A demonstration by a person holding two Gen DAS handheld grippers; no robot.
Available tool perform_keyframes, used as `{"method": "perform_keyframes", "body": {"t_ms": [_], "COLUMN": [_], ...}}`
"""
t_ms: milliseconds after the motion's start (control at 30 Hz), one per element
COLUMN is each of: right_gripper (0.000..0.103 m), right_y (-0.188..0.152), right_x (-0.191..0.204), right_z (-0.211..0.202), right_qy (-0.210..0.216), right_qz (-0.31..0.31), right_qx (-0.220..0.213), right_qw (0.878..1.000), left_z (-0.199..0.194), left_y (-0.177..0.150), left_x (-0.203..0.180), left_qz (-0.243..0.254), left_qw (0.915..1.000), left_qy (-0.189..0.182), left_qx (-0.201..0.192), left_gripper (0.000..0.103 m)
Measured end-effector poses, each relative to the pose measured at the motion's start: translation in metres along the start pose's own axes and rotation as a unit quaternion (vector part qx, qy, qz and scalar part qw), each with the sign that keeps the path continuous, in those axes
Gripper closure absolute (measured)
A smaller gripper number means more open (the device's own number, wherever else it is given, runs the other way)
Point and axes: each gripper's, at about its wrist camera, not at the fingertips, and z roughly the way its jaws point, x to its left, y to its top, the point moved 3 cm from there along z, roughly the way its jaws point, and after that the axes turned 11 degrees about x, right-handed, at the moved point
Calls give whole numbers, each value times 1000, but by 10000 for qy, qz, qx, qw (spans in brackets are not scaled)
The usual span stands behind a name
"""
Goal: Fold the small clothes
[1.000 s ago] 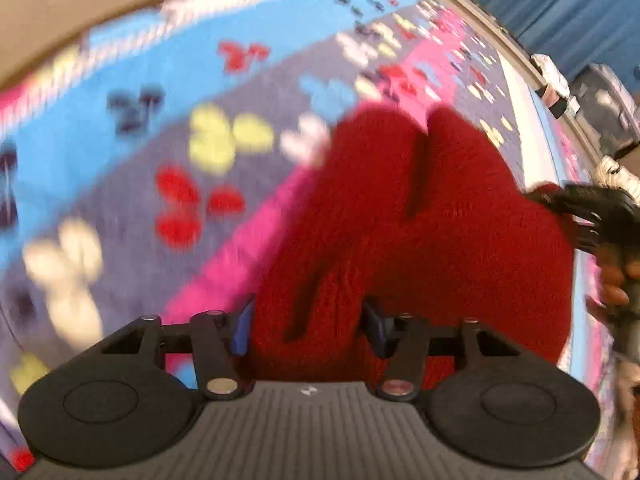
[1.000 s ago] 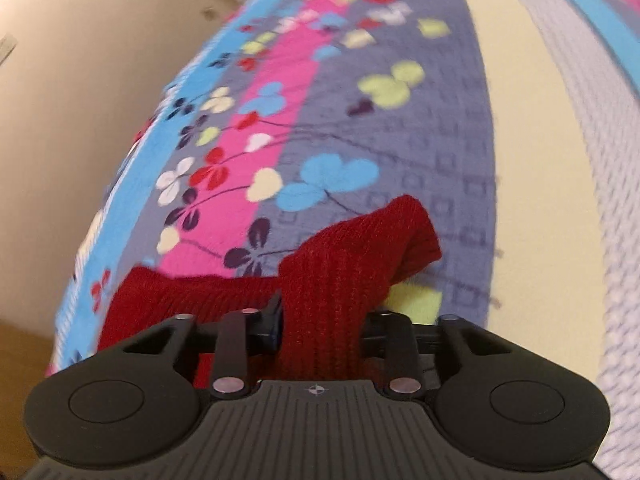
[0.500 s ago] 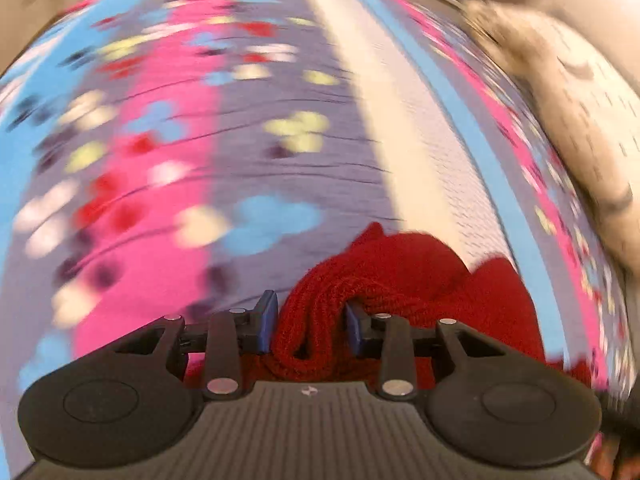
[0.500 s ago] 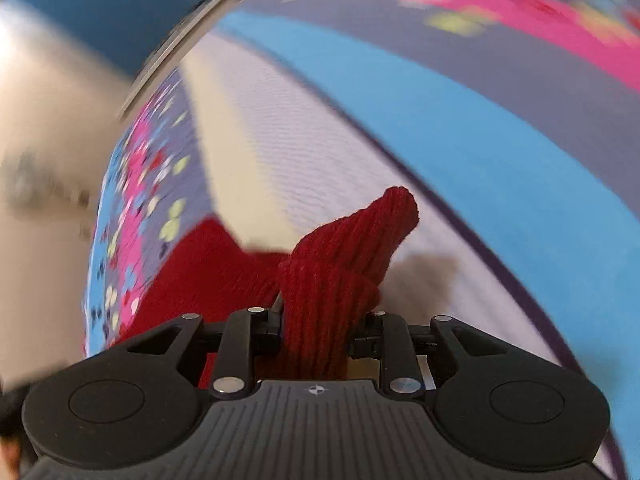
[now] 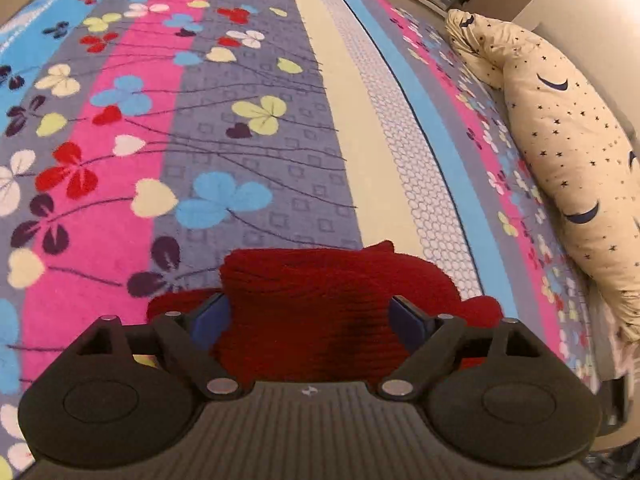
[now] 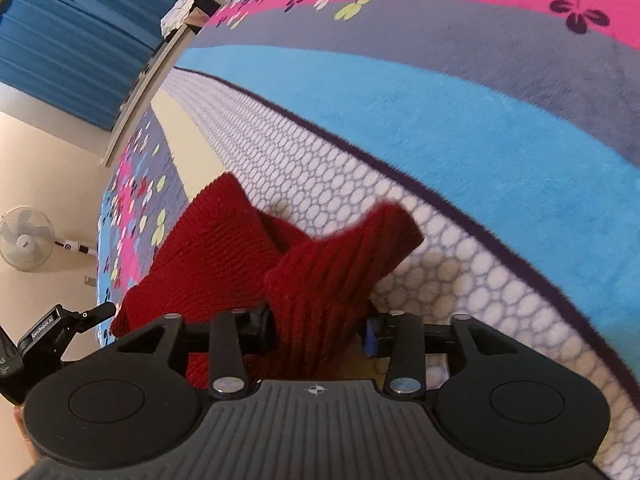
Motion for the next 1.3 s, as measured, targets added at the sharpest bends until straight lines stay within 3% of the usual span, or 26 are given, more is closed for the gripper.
{"method": "perform_keyframes", "body": {"t_ms": [67, 233, 267, 367, 433, 467, 567, 667, 833, 900, 967, 1100, 1200, 1300], "right_gripper": [49, 49, 48, 23, 21, 21, 21, 20, 20, 20, 20, 20, 21, 21], "right_y": [3, 18, 21, 32, 39, 40, 43, 41, 37, 36, 36, 37, 40, 43], "right_x": [-1, 15, 19, 34, 41, 40, 38, 36, 29, 27, 28, 38, 50, 57], "right_z": [-7, -15, -16, -10, -1, 0, -3, -7, -9, -9, -9, -11, -6, 4], "right_qy": [-22, -80, -116, -274, -431, -445, -327, -322, -314, -342, -329, -253, -201, -196], "right_qz": [-83, -584, -703, -1158, -1447, -1473, -1401, -1448, -1337, -1311, -1344, -1616, -1753, -1845], "right_qx": [-53, -238, -317, -485, -514, -494, -482, -490, -391, -389, -406, -532, -532, -511], "right_qw": [9999, 9980, 9970, 9917, 9872, 9869, 9884, 9877, 9898, 9900, 9896, 9851, 9829, 9813], "left_z": [-5, -63, -74, -82, -72, -66, -43, -28, 2, 5, -12, -67, -69, -25], "left_y": [-4, -27, -30, -31, -32, -33, -38, -43, -39, -41, -44, -60, -62, -51], "left_x": [-5, 24, 31, 54, 65, 67, 54, 34, 14, 9, 9, 16, 25, 46], "left_qz": [89, -357, -394, -653, -852, -895, -602, -290, -187, -202, -319, -451, -427, -613], "left_qw": [9992, 9971, 9958, 9933, 9936, 9940, 9966, 9965, 9969, 9979, 9965, 9909, 9922, 9948], "left_qy": [373, 165, 282, 488, 280, 57, -153, -462, -312, -49, -74, -402, -40, 432], "left_qx": [-57, -645, -777, -816, -685, -630, -535, -638, -698, -606, -766, -1206, -1167, -691], "left_gripper": [88, 102, 103, 103, 100, 91, 39, 35, 35, 81, 86, 89, 89, 89]}}
